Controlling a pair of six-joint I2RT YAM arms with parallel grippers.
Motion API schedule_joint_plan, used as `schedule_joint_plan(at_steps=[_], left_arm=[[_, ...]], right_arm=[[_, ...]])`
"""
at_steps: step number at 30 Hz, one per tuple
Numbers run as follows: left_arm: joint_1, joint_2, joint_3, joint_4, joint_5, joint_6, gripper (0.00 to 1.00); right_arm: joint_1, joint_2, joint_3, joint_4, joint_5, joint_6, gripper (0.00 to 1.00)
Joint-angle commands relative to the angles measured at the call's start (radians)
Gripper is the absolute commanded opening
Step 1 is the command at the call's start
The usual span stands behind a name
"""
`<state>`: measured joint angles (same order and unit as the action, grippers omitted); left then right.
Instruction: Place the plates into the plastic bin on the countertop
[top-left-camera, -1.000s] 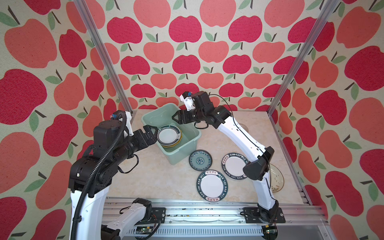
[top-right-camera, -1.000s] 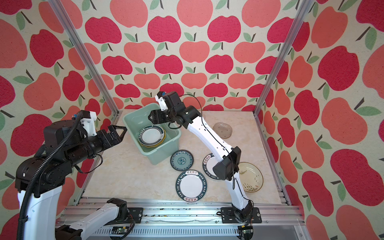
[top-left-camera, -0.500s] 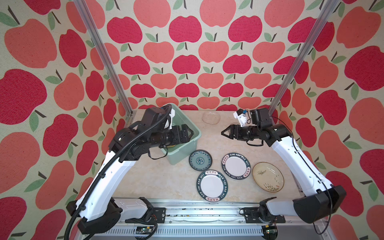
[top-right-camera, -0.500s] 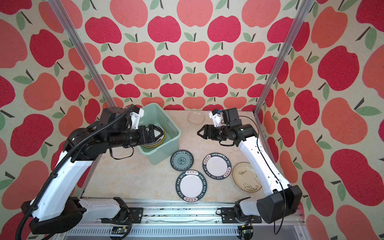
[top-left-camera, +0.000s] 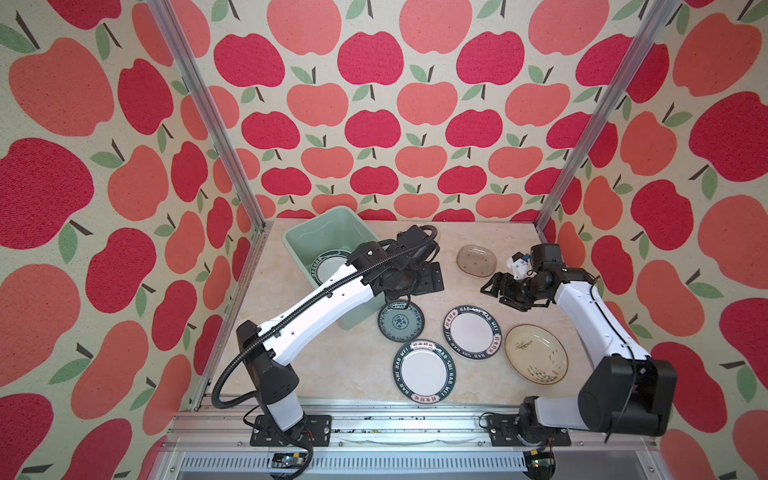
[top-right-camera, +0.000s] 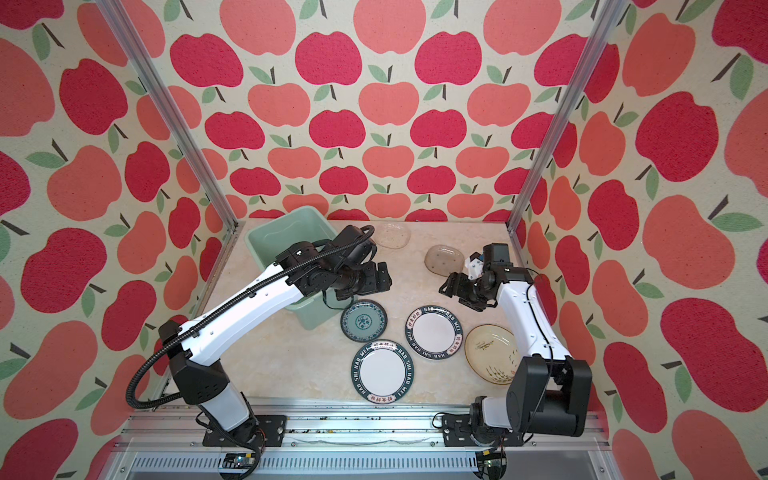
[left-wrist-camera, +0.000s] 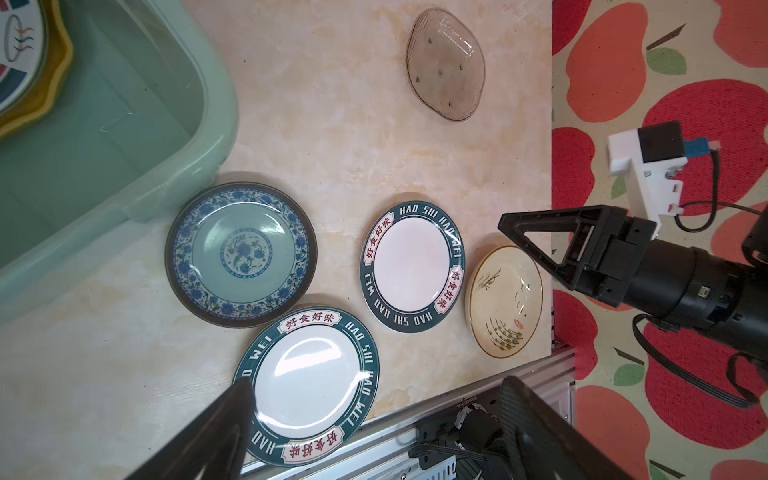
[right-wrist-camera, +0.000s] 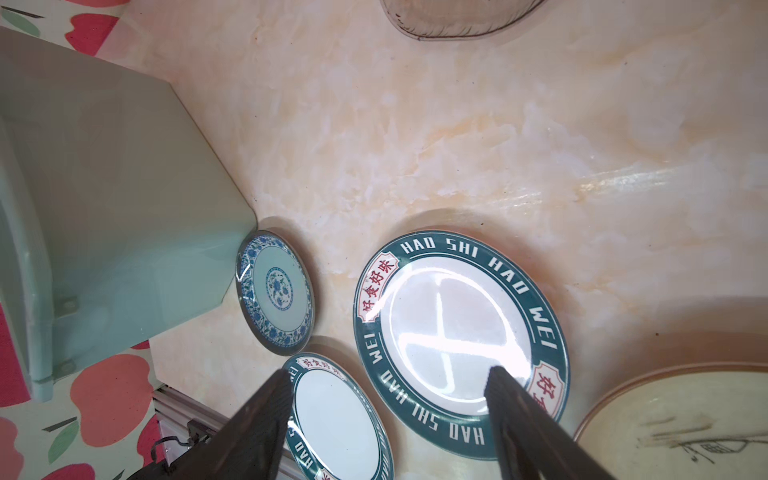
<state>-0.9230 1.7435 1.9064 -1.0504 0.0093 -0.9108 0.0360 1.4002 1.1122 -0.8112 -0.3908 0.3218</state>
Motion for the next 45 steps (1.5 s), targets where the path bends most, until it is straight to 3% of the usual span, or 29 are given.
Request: schedule_joint_plan(at_steps=[1, 13, 35, 45], left_arm=[[-0.002, 0.088, 0.04, -0.006, 0.049, -0.031, 0.94], [0.0, 0.261, 0.037, 0.057, 0.201, 0.007, 0.95], [0.033, 0.62, 0.277, -0.003, 0.371, 0.044, 0.8], [0.054, 0.705, 0.289, 0.022, 0.484, 0.026, 0.75]], right_arm=[[-0.009, 0.054, -0.006, -0.053, 0.089, -0.094, 0.78], [-0.007, 0.243, -0.013, -0.03, 0.192, -0.169, 0.81], [-0.003, 0.371, -0.006, -0.016, 0.084, -0.181, 0.77], [-0.003, 0.387, -0.008, -0.014, 0.055, -0.172, 0.76]])
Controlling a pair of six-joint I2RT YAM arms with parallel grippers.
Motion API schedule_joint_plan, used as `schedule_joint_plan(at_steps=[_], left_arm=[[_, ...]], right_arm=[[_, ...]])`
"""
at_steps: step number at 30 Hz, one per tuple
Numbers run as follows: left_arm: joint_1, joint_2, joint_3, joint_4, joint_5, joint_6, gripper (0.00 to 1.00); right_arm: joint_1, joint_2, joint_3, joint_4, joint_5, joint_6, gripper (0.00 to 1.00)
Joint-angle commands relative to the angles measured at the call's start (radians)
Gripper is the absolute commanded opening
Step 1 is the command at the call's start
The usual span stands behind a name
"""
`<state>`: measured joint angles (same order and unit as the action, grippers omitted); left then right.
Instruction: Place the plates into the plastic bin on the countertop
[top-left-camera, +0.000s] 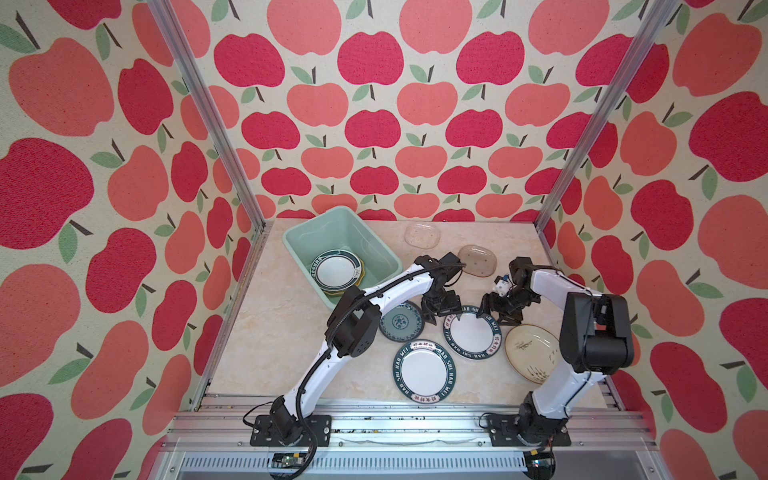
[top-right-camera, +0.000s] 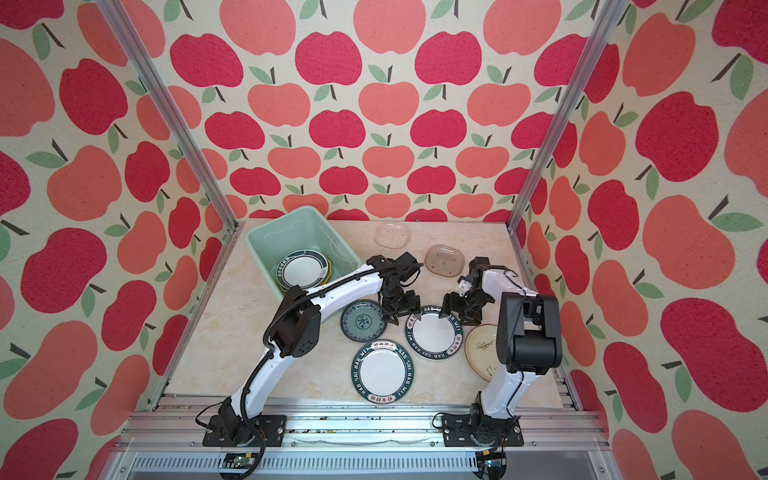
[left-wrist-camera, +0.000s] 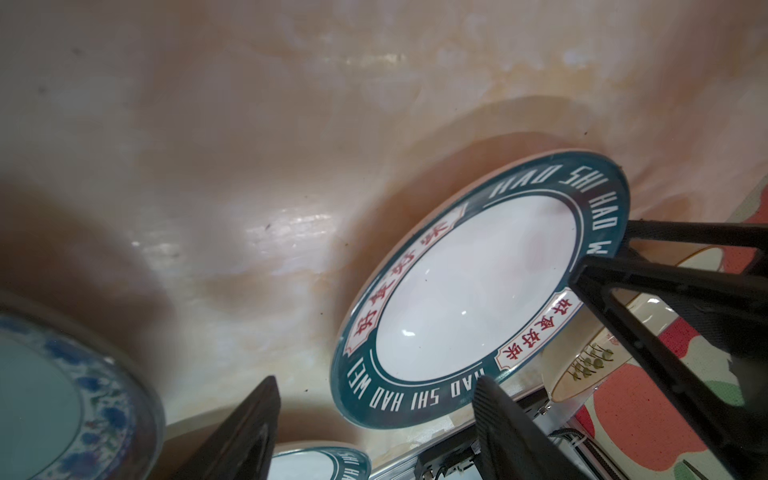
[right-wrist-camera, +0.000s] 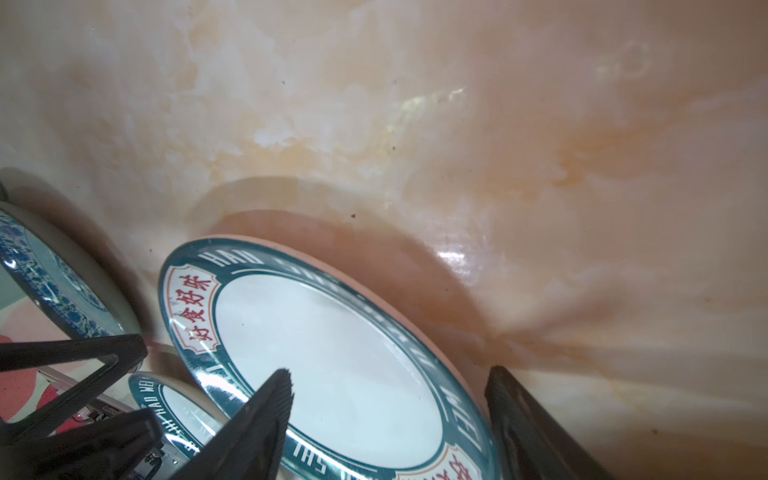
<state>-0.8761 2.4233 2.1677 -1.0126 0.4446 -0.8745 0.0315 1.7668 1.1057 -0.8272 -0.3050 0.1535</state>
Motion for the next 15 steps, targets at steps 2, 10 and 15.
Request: schedule_joint_plan(at_steps=[2, 10, 15], left_arm=[[0.009, 0.039, 0.028, -0.008, 0.071, -0.012, 0.73], [0.018, 0.067, 0.029, 0.017, 0.106, -0.017, 0.56], [0.025, 0.076, 0.032, 0.023, 0.102, -0.016, 0.44]], right_arm=[[0.002, 0.025, -0.001, -0.001, -0.031, -0.005, 0.75], [0.002, 0.04, -0.001, -0.001, -0.045, -0.003, 0.73], [0.002, 0.048, 0.002, -0.003, -0.06, -0.003, 0.7]])
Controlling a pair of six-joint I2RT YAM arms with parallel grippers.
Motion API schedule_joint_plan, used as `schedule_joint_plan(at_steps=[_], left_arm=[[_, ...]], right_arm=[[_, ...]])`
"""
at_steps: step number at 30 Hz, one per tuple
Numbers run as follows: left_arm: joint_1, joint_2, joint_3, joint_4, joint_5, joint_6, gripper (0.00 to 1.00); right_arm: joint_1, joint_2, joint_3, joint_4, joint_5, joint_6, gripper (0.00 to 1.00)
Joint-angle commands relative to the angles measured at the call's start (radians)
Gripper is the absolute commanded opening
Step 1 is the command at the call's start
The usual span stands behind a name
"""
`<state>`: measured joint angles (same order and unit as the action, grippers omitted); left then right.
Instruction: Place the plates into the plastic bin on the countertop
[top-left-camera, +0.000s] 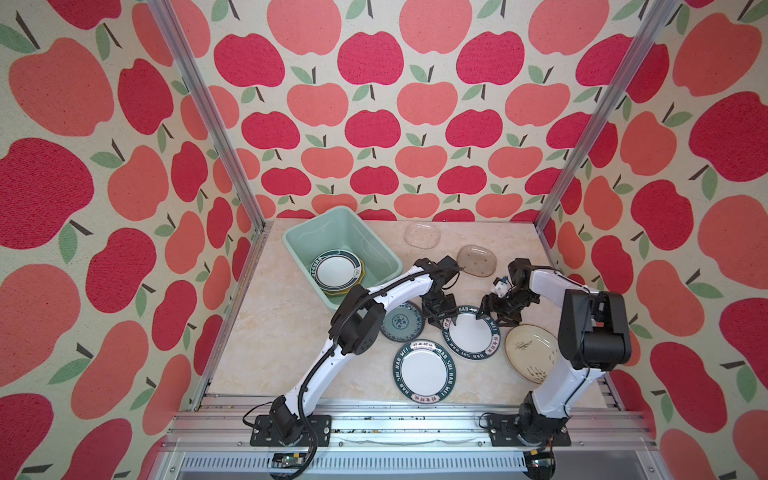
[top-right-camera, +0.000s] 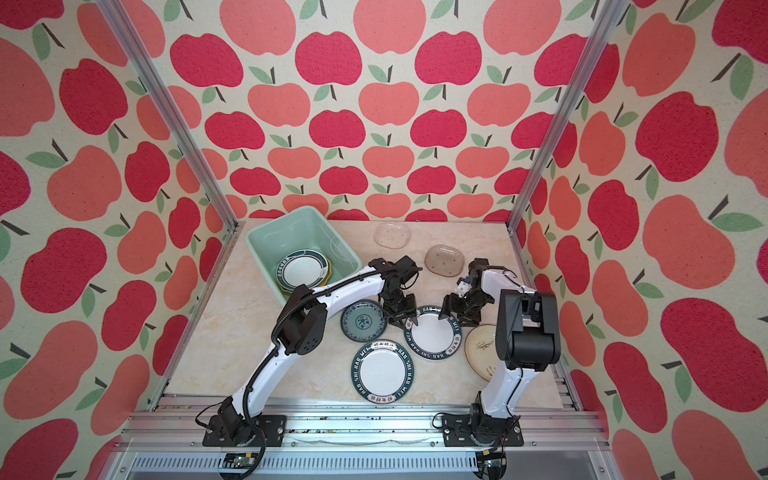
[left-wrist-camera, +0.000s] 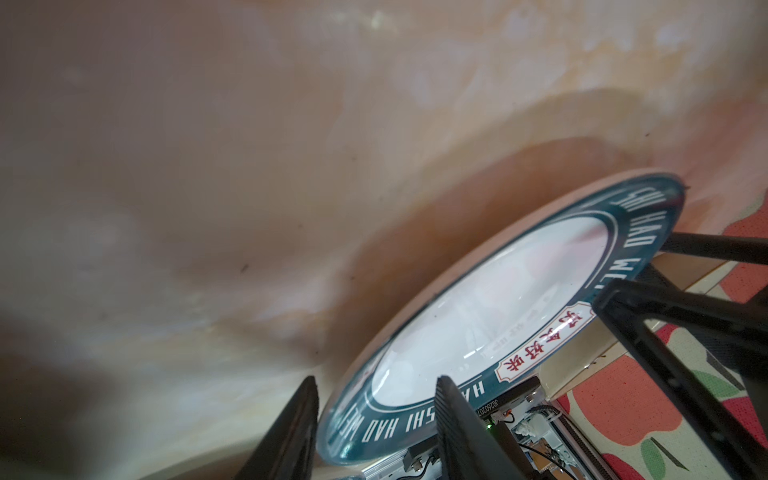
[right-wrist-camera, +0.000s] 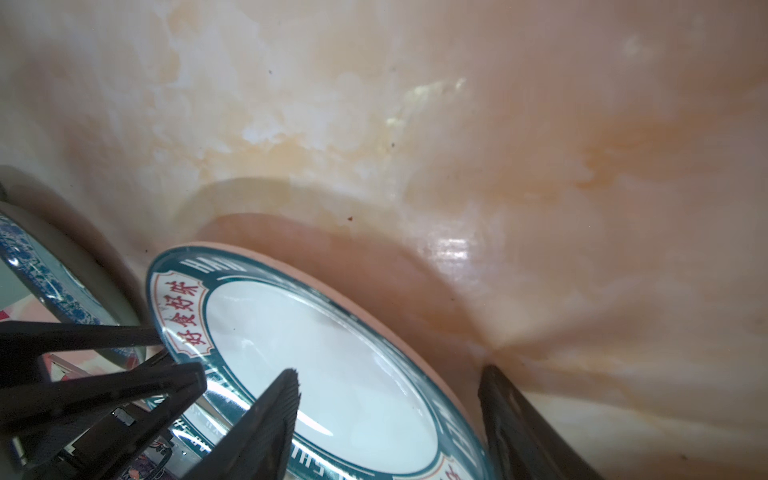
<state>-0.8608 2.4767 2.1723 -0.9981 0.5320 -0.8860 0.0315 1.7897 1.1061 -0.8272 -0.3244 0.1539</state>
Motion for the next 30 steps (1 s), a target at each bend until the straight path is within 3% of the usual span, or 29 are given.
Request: schedule_joint_plan(at_steps=[1, 14, 30], left_arm=[[0.011, 0.024, 0.028, 0.006, 0.01, -0.004, 0.42], [0.016, 0.025, 0.027, 0.005, -0.014, -0.008, 0.19], [0.017, 0.025, 0.026, 0.004, -0.013, -0.007, 0.18]], right_arm=[[0.002, 0.027, 0.001, -0.003, -0.046, -0.004, 0.7], [-0.002, 0.016, 0.012, -0.002, -0.143, -0.001, 0.62], [-0.004, -0.082, 0.015, 0.004, -0.33, 0.009, 0.57]])
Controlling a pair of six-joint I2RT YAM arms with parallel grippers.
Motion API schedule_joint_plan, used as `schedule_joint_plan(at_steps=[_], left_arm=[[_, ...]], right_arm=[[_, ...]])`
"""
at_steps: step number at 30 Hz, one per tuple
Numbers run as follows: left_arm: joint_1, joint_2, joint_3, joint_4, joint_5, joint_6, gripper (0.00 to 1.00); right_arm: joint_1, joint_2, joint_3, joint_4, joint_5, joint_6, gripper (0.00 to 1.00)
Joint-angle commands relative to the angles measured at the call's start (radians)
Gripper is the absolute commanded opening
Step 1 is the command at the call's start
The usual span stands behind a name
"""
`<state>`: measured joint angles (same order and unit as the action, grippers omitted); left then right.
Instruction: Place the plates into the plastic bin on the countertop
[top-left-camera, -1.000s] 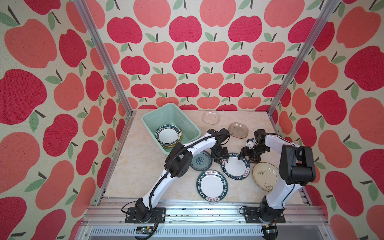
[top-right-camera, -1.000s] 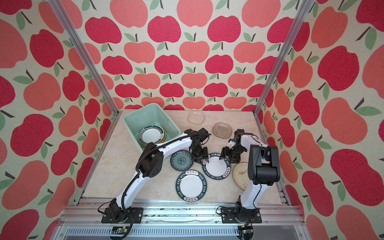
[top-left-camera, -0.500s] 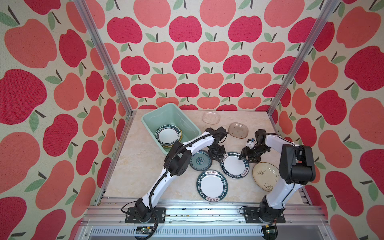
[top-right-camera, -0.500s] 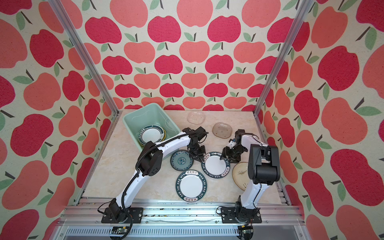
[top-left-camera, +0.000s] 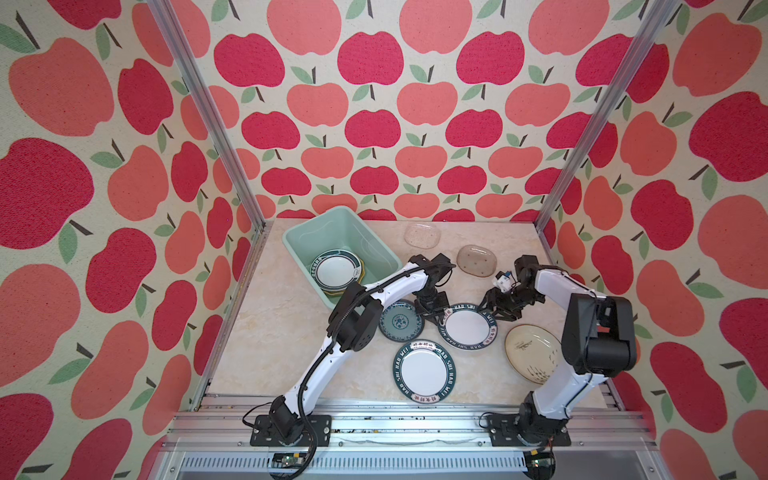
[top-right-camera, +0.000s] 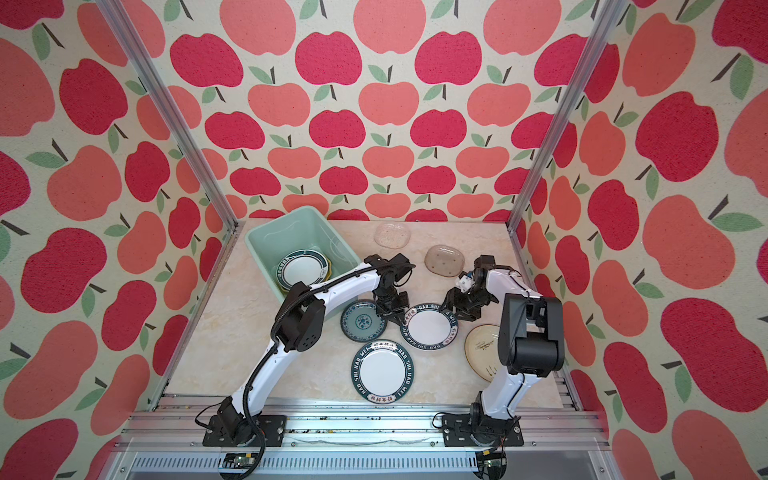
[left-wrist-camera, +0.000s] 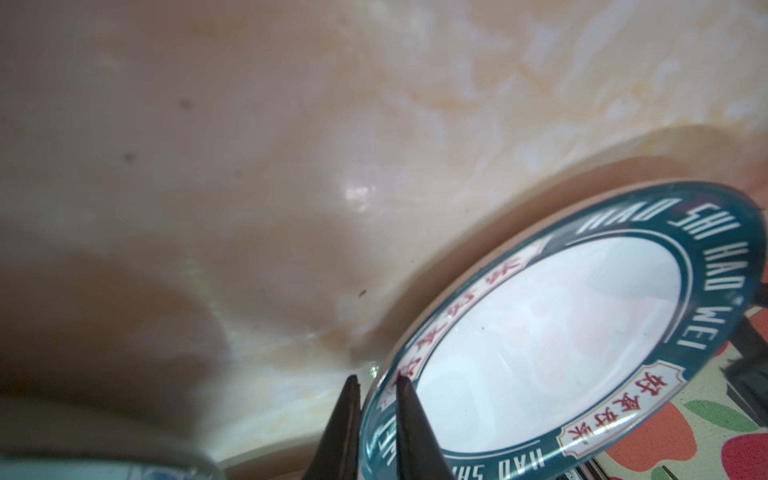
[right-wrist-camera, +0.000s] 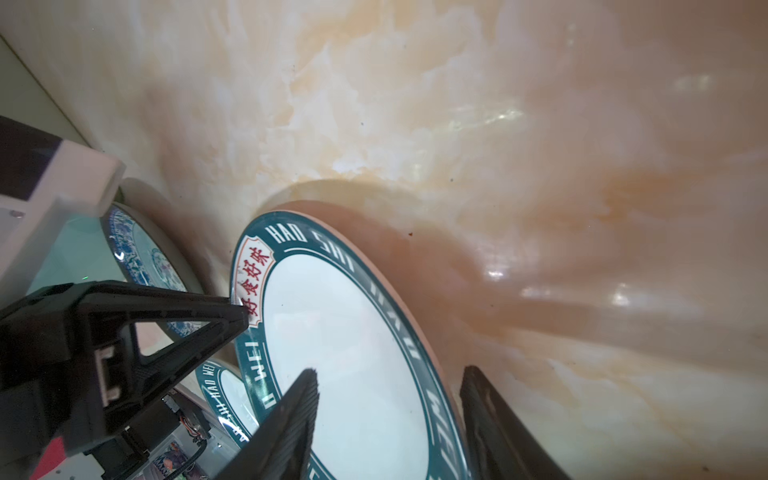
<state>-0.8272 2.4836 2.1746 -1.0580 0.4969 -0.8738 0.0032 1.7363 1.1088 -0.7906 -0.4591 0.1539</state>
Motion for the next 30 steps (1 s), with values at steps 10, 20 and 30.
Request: schedule_joint_plan(at_steps=[10, 20, 30], left_arm=[[-0.017, 0.015, 0.027, 0.062, 0.016, -0.019, 0.17], [-0.017, 0.012, 0.028, 0.058, 0.009, -0.016, 0.17], [-0.017, -0.007, 0.03, 0.053, -0.017, -0.016, 0.18]], right_arm=[[0.024, -0.037, -0.018, -0.005, -0.257, 0.035, 0.51], [0.023, -0.044, -0.027, 0.009, -0.264, 0.055, 0.34], [0.012, -0.09, -0.001, -0.009, -0.208, 0.073, 0.13]])
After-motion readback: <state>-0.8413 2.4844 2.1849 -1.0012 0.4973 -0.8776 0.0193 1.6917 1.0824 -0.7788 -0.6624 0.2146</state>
